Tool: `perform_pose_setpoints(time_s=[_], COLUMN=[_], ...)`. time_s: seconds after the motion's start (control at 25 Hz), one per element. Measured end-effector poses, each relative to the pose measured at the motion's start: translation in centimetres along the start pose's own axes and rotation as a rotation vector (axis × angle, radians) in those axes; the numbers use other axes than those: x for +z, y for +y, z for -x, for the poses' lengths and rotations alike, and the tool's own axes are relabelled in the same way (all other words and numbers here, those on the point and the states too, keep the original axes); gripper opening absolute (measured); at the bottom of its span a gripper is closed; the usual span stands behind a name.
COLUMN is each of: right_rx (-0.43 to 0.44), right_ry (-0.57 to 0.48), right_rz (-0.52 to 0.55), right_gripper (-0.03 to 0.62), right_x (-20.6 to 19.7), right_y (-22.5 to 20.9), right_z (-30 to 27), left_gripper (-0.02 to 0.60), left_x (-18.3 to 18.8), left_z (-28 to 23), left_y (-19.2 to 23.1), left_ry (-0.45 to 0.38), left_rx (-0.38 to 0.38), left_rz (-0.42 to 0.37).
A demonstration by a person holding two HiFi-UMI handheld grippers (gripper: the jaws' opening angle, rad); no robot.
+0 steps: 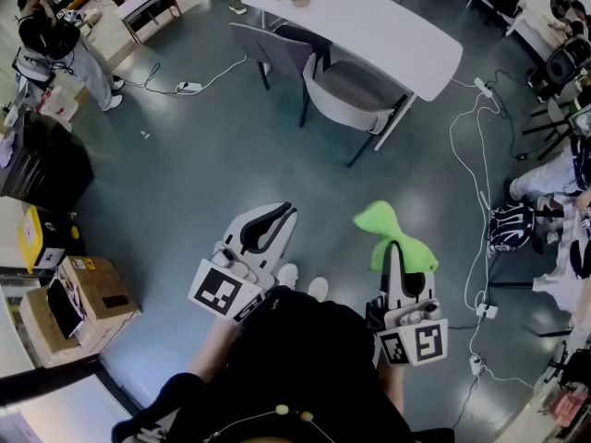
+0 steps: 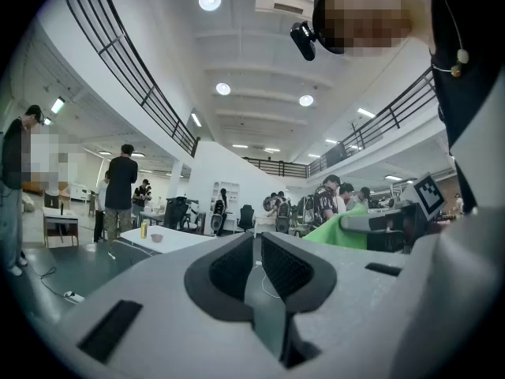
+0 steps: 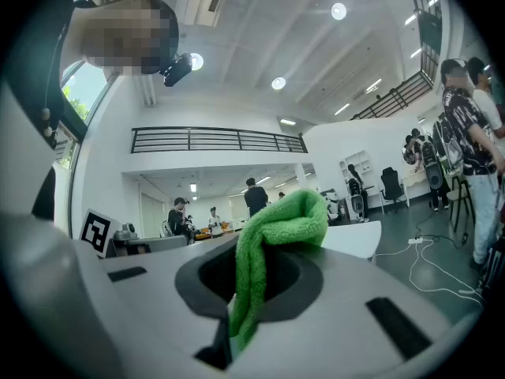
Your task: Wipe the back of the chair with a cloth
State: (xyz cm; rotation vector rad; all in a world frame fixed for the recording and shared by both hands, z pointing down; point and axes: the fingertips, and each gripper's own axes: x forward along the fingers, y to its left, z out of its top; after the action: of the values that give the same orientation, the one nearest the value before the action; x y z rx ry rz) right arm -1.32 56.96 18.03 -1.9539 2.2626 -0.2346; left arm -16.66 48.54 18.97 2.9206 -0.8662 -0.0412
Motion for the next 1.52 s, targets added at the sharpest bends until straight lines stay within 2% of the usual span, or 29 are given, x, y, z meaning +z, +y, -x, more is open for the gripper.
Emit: perform_pose_setpoints(time_s=[0.52, 0.68, 0.8, 1.04, 1.28, 1.52], right_rx=[0.0, 0.014, 0.021, 0.01, -0.003, -0.017], right_ry=[0.005, 0.001, 0.002, 0.033, 0.019, 0.042], right_rz=[0.002, -0.04, -0.071, 0.0, 0.043, 0.042], right_gripper=[0.02, 0.02, 0.02, 0.02, 0.02, 0.02], right_x=[0.1, 0.1, 0.0, -1.0, -1.3, -1.4], right_y=[0.3, 0.3, 0.4, 0.6, 0.8, -0.1], right_z=[-0.4, -0.3, -0.6, -2.4, -4.9, -6.3], left_gripper=[0.037, 0.037, 0.037, 0.037, 0.037, 0.036], left_x=[0.2, 0.0, -0.1, -0.4, -1.4, -1.4], left_z=[0.0, 0.3, 0.8, 3.1, 3.3, 1.8], left_y=[0.4, 0.6, 1.9, 5.5, 7.7, 9.8], left_ry=[-0.006, 0.0, 0.008, 0.017, 0.034, 0.043], left_rx=[0.009, 0.011, 0.033, 0.075, 0.053, 0.054], left_rz=[0.007, 0.009, 0.008, 0.013, 0.014, 0.014])
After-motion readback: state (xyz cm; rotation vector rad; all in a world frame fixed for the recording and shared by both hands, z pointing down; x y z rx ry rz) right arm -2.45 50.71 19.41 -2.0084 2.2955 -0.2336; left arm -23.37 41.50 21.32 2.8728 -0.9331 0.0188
